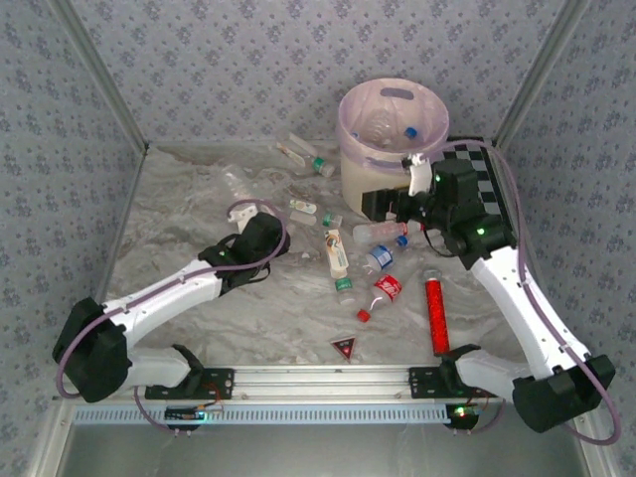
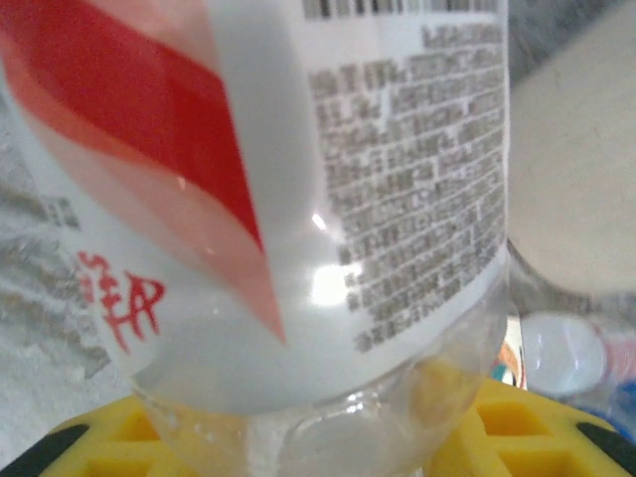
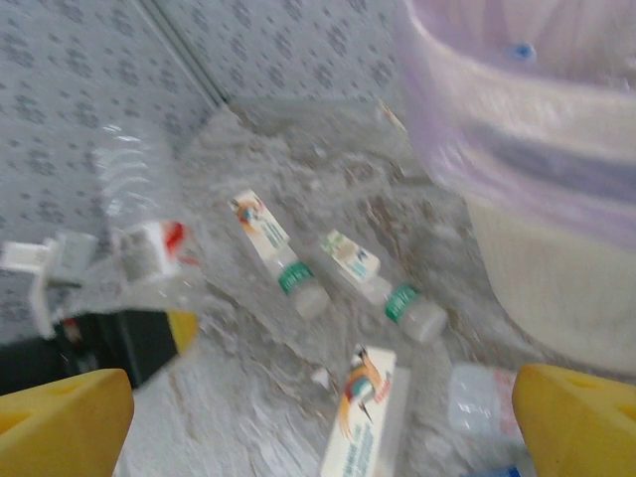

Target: Put the plastic bottles in the bin

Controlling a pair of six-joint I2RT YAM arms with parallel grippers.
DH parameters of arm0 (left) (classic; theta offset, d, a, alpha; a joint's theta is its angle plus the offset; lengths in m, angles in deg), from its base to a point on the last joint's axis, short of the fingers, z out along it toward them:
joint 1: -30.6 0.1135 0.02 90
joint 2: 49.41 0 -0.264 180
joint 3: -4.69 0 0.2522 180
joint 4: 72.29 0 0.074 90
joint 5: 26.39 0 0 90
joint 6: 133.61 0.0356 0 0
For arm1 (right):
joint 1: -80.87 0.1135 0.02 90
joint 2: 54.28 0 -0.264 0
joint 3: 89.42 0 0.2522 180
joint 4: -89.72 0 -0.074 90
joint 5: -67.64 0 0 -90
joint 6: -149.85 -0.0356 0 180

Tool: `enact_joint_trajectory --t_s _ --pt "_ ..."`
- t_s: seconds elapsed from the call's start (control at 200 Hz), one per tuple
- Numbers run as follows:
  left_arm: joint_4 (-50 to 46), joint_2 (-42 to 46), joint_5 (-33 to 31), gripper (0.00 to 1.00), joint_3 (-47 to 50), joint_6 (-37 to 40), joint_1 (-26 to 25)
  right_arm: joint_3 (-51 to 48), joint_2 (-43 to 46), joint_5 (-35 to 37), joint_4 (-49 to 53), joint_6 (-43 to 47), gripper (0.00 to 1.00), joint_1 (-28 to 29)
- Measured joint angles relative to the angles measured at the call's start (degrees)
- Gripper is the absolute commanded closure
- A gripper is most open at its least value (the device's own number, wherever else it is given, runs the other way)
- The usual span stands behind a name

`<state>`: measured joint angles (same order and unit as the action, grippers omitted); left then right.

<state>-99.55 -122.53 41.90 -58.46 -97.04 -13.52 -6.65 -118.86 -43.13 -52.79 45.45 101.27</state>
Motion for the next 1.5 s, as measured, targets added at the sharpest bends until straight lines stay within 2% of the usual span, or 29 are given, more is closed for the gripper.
enact_joint_trajectory --t_s 0.25,0.465,0.615,0.7,0.785,0.82,0.875,1.019,1.199,1.379,1.424,1.499 --pt "1.62 1.62 9.2 1.0 -2.08 20.02 -5.14 5.75 -5.35 -8.11 -5.01 -2.82 0.0 0.0" --pt "4.04 2.21 16.83 1.0 -2.38 32.63 -9.51 16.98 -15.13 -12.44 -0.92 -1.88 0.01 2.93" --pt "4.42 2.14 19.43 1.0 -2.73 36.26 -10.45 21.42 -19.15 -11.78 3.45 0.07 0.04 5.9" --pt "4.24 2.08 19.63 1.0 -2.73 36.87 -10.47 22.86 -20.37 -10.27 5.33 1.22 0.1 6.16" --pt "4.24 2.03 20.17 1.0 -2.73 37.4 -10.56 23.5 -21.05 -8.37 6.88 1.81 0.11 6.16" --pt "4.22 1.97 20.33 1.0 -2.73 37.57 -10.56 23.5 -21.11 -7.63 7.48 1.9 0.1 6.16" --pt "4.2 1.86 20.46 1.0 -2.73 37.88 -10.64 23.5 -21.16 -6.4 8.41 2.19 0.0 6.16" --pt "6.03 1.92 20.59 1.0 -2.75 38.91 -10.82 23.71 -22.16 -3.76 12.48 2.27 0.0 6.27" --pt "6.03 1.77 20.65 1.0 -2.75 39.08 -10.82 23.74 -22.91 -4.02 13.64 1.97 0.23 6.23" --pt "6.27 1.55 20.63 1.0 -2.75 39.06 -10.91 23.98 -22.84 -4.04 13.86 1.27 0.36 6.25" --pt "6.49 1.55 20.55 0.85 -2.78 39.08 -10.93 24.35 -22.84 -3.85 14.16 1.38 0.39 6.23" --pt "7.39 1.55 20.35 0.34 -2.86 39.41 -10.93 25.57 -22.84 -3.45 14.8 1.62 0.41 6.1"
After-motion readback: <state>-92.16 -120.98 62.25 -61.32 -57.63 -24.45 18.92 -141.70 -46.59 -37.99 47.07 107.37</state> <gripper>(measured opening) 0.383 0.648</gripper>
